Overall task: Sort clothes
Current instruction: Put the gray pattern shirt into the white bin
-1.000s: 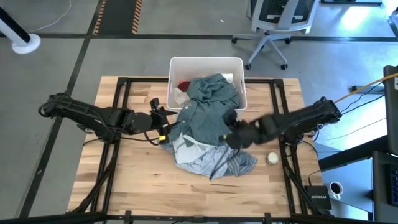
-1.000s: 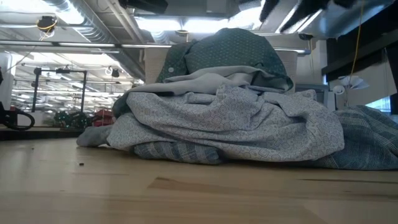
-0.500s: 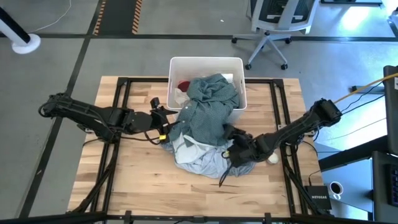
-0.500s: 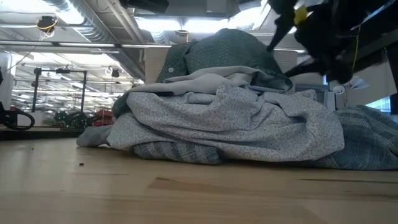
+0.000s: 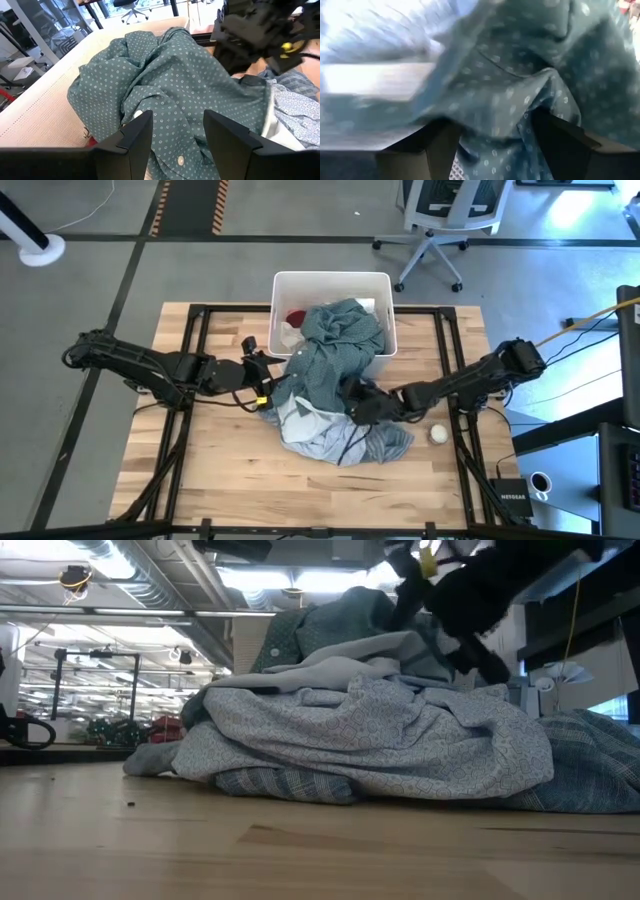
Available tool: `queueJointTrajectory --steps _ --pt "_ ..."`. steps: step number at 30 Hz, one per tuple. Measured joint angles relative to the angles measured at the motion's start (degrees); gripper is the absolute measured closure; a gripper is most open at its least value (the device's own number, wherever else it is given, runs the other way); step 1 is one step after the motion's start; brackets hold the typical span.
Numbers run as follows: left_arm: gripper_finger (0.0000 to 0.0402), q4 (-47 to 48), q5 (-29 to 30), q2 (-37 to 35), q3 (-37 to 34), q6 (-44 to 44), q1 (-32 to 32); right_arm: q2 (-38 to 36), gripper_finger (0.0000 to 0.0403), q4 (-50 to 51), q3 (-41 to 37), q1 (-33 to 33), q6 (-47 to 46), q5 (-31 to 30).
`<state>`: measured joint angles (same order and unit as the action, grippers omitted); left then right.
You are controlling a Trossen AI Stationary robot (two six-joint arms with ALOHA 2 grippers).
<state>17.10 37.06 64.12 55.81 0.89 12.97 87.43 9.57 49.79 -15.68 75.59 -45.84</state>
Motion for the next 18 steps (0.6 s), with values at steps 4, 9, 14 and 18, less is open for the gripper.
queueJointTrajectory --steps 4,9,14,18 --pt "0.0231 -0.1 0.0 0.0 0.0 0.7 0.0 0.9 0.0152 -1.9 0.0 2.4 0.1 0.0" --pt "0.0231 -0.1 0.0 0.0 0.0 0.7 0.0 1.7 0.0214 -5.9 0.0 3.4 -0.7 -1.6" --pt "0.0231 -0.1 0.0 0.0 0.0 0.6 0.0 1.3 0.0337 -11.4 0.8 3.3 -2.1 -5.6" --pt "0.0231 0.2 0.0 0.0 0.0 -0.3 0.1 -0.8 0.0387 -9.9 4.7 3.3 -5.1 -5.5"
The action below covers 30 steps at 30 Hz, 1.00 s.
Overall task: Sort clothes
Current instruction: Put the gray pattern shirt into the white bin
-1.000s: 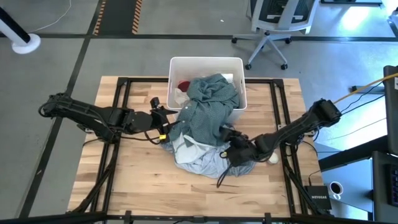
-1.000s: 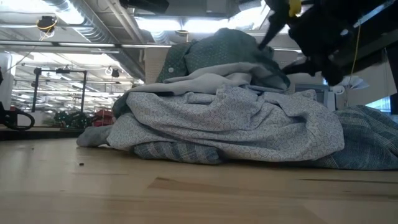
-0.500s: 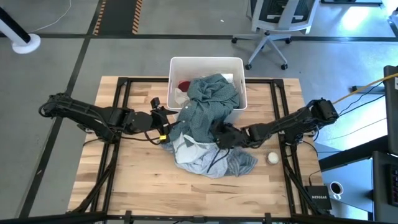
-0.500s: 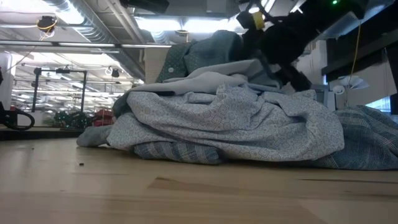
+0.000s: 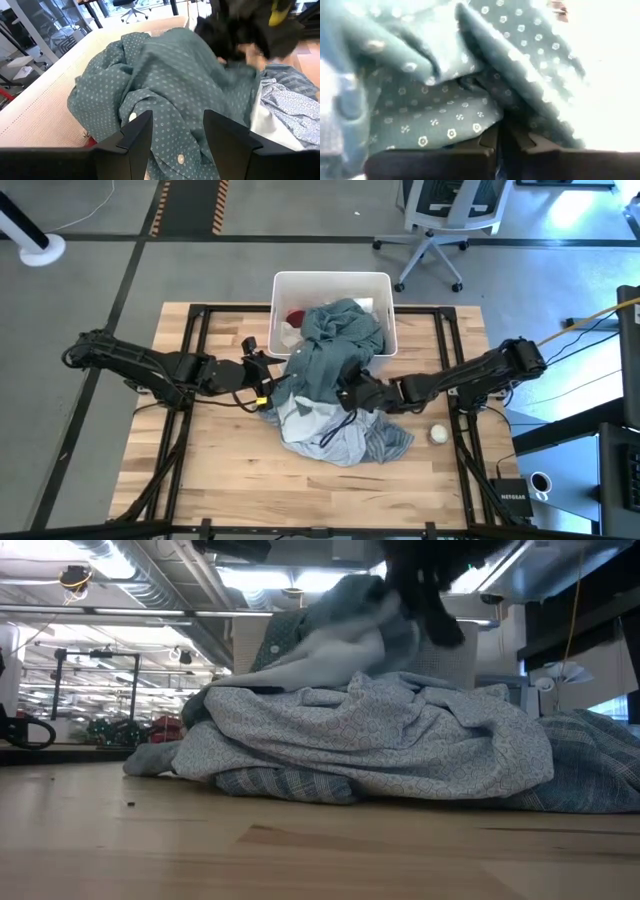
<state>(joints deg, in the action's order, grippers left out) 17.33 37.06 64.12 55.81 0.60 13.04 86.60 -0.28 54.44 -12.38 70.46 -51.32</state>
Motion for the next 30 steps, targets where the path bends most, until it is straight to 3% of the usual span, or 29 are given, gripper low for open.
queueJointTrajectory --steps 3,8,14,19,23,30 --pt "0.0231 0.1 0.0 0.0 0.0 0.0 0.0 -2.0 0.0376 0.5 3.0 0.0 -1.0 -0.2" --pt "0.0231 0.2 0.0 0.0 0.0 0.0 0.0 -6.5 0.0395 1.5 8.2 0.1 1.9 -0.5" --pt "0.0231 0.1 0.0 0.0 0.0 0.0 0.0 -10.1 0.0392 3.2 18.1 3.7 6.3 -2.6" --pt "0.0231 0.1 0.0 0.0 0.0 -0.2 0.0 -9.8 0.0395 4.0 28.5 10.4 11.0 -1.4" --pt "0.0231 0.1 0.0 0.0 0.0 0.0 0.0 -9.5 0.0396 3.9 35.5 16.9 11.9 3.0" --pt "0.0231 0.0 0.0 0.0 0.0 0.0 0.0 -9.6 0.0396 4.5 41.1 27.4 4.7 9.9"
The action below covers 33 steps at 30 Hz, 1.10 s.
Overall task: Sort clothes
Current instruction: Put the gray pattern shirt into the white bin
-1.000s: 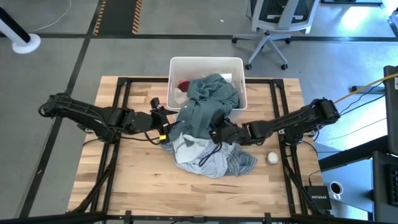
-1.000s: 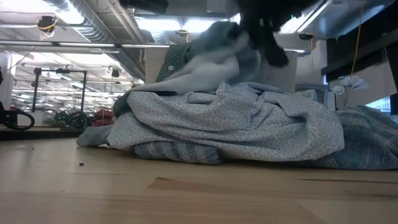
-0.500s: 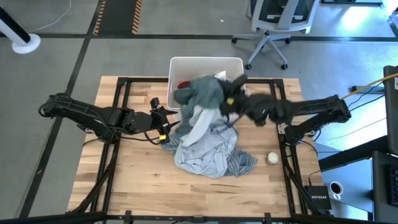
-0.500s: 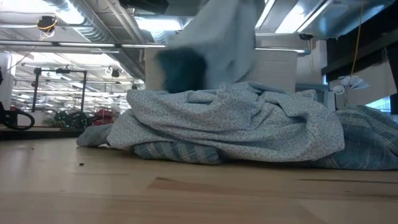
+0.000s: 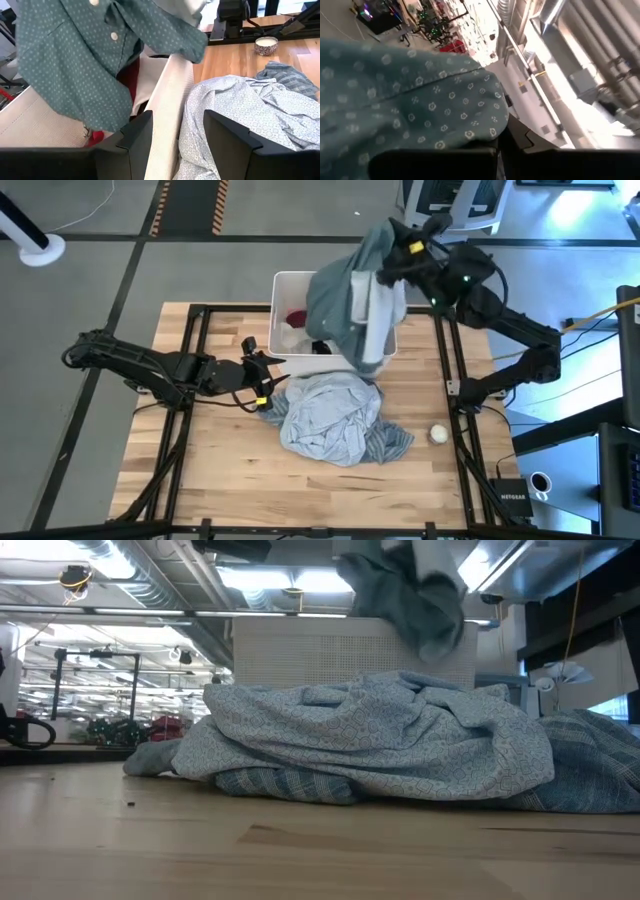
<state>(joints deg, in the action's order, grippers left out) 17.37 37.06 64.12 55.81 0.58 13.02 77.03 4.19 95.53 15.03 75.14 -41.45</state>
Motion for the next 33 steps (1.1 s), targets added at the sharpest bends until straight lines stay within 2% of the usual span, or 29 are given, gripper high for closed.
queueJointTrajectory --steps 7,13,19,24,28,30,33 --pt "0.0231 -1.1 0.0 0.0 0.0 0.1 0.0 1.6 0.0397 -1.0 -0.1 5.6 -7.3 6.2" --pt "0.0231 -3.8 0.0 0.0 0.0 1.8 -0.1 3.9 0.0395 -11.7 0.0 5.7 -9.1 11.3" --pt "0.0231 -3.7 0.0 0.1 0.0 2.0 -0.1 6.1 0.0394 -23.6 -0.1 5.8 -9.0 13.2" --pt "0.0231 -3.3 0.0 0.1 0.0 1.8 0.0 6.3 0.0394 -21.7 0.0 6.5 -9.0 20.0" --pt "0.0231 -3.3 0.0 0.1 0.0 1.8 0.0 6.5 0.0393 -21.8 -0.1 8.3 -8.7 20.7" --pt "0.0231 -3.5 0.0 0.1 0.0 1.2 0.0 7.0 0.0393 -27.1 0.1 10.3 -7.3 19.9" --pt "0.0231 -5.8 0.0 0.1 0.0 1.0 0.0 7.0 0.0393 -31.5 1.0 13.1 -13.3 20.8"
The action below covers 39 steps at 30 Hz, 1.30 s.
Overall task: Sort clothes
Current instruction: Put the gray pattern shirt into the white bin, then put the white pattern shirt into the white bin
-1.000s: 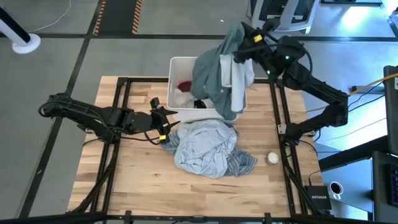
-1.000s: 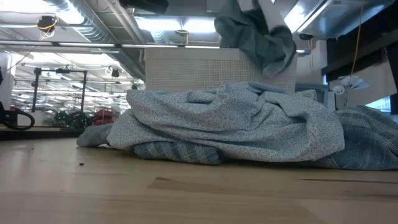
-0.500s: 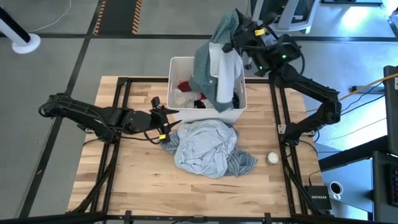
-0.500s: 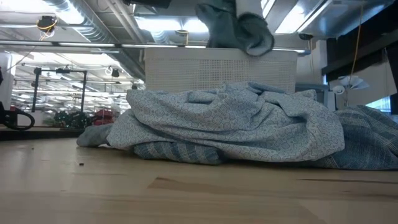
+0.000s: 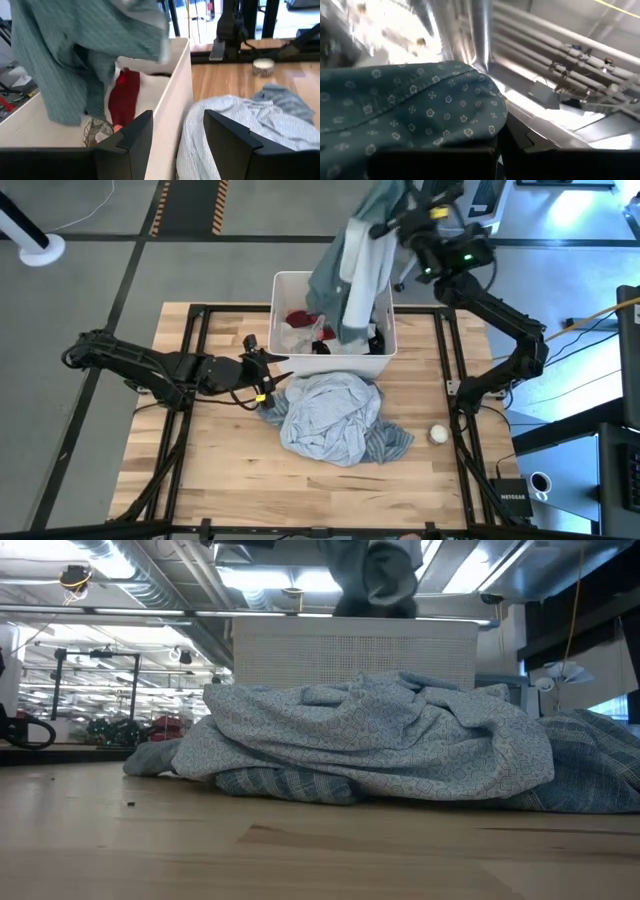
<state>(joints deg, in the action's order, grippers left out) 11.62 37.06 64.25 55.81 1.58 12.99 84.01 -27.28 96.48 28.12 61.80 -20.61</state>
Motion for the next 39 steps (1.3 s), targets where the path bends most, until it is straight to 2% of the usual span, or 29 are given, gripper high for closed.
queueJointTrajectory --steps 4,15,19,25,29,36,39 --pt "0.0231 -0.3 0.0 0.0 0.0 1.7 0.1 -0.4 0.0393 3.2 0.3 3.1 -5.3 6.0" --pt "0.0231 -0.2 0.0 0.0 0.0 2.0 0.0 3.6 0.0393 25.3 0.2 3.6 -0.9 6.8" --pt "0.0231 -0.1 0.0 0.0 0.0 1.8 0.0 6.5 0.0393 33.2 0.0 3.0 -1.7 10.6" --pt "0.0231 3.2 -0.2 0.0 0.0 0.1 0.0 9.3 0.0382 40.5 0.2 3.0 -8.6 10.7" --pt "0.0231 4.3 -0.3 0.0 0.0 -0.2 0.0 10.3 0.0333 46.0 0.0 3.0 -10.7 10.7" --pt "0.0231 5.9 -2.5 0.0 0.0 -1.5 0.0 9.0 0.0197 57.8 0.7 2.3 -10.9 8.4" --pt "0.0231 6.6 -2.8 0.0 0.0 -1.7 0.0 6.9 0.0152 62.8 2.6 1.6 -10.7 8.4"
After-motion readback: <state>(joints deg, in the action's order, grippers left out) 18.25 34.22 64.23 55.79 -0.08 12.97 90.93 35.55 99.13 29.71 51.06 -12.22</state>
